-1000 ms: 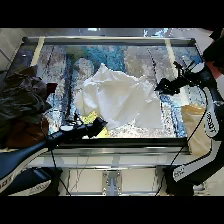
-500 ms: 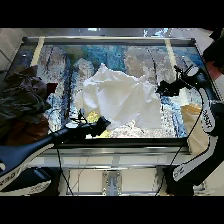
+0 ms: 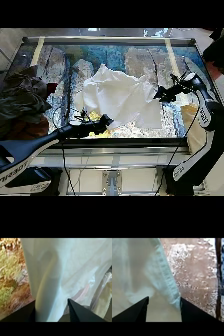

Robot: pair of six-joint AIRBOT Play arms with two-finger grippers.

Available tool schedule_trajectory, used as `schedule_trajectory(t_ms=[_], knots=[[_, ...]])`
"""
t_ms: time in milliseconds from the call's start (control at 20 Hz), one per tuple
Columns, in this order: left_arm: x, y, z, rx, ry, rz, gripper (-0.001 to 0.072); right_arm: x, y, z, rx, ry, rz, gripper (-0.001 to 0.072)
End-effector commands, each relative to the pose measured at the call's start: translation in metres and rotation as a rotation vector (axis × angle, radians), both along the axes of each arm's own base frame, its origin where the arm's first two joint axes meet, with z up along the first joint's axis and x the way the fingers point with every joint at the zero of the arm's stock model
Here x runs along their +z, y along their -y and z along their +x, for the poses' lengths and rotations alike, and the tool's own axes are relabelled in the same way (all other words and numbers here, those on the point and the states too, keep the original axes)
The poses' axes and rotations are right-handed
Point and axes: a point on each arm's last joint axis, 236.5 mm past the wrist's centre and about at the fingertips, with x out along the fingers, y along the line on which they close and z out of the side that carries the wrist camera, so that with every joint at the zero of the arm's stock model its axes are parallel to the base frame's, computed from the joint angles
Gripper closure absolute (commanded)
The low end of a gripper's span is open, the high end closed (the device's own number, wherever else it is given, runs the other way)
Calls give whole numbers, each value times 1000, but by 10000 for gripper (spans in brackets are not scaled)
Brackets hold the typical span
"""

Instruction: Fold the shirts.

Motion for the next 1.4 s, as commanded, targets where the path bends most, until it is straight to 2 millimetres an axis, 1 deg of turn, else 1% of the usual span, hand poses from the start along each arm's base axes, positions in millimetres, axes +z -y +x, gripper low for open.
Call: schedule_trajectory(t_ms=[0,50,100,150,250,300,350,400,450,500,550,600,650,700,750,850,900,950,1000,1050,1100,1150,1200,1250,1300,1350], knots=[[-7,-7,5,20,7,37,332,-2,-14,3,-1,6,76,396],[-9,-11,9,38,14,56,423,1,-18,6,7,24,92,554],[-12,-17,13,57,21,77,527,6,-23,9,21,50,122,691],[-14,-22,17,75,29,97,698,14,-32,12,38,80,165,698],[-11,-30,26,101,41,103,692,39,-47,17,72,127,249,699],[-3,-36,36,96,84,107,692,57,-50,17,99,143,270,700],[12,-42,46,80,149,108,693,80,-52,14,145,161,276,699],[38,-49,57,51,250,106,694,105,-54,8,194,181,281,699],[69,-58,67,23,358,102,695,134,-56,1,246,208,280,700],[106,-69,74,7,465,90,696,169,-58,-11,303,247,271,699],[149,-80,76,-30,586,85,696,205,-61,-25,352,297,251,700],[189,-89,72,-63,680,79,696,239,-66,-38,389,358,225,700],[228,-99,65,-94,761,91,696,276,-73,-54,418,440,187,700],[265,-114,54,-130,838,144,697,308,-82,-69,444,517,156,700],[294,-131,43,-173,888,251,697,346,-93,-93,473,616,116,700],[341,-177,20,-209,931,517,696,412,-112,-139,495,822,44,700],[369,-199,7,-215,965,649,696,445,-119,-158,476,946,11,701],[396,-211,-5,-217,1005,730,696,478,-124,-174,441,1080,-19,701],[424,-214,-15,-216,1049,759,697,511,-126,-190,391,1205,-40,702],[446,-210,-22,-233,1100,768,696,535,-127,-205,353,1292,-50,702],[457,-204,-23,-258,1133,765,696,550,-128,-218,334,1356,-62,702],[457,-197,-19,-295,1137,755,696,559,-129,-226,322,1392,-68,702],[446,-191,-8,-341,1106,750,696,562,-129,-226,316,1403,-69,703],[428,-185,8,-385,1060,739,695,562,-125,-220,302,1403,-79,702],[410,-179,25,-433,1021,737,695,559,-117,-204,273,1395,-100,702],[389,-173,44,-486,986,744,695,557,-106,-182,230,1389,-129,703]])
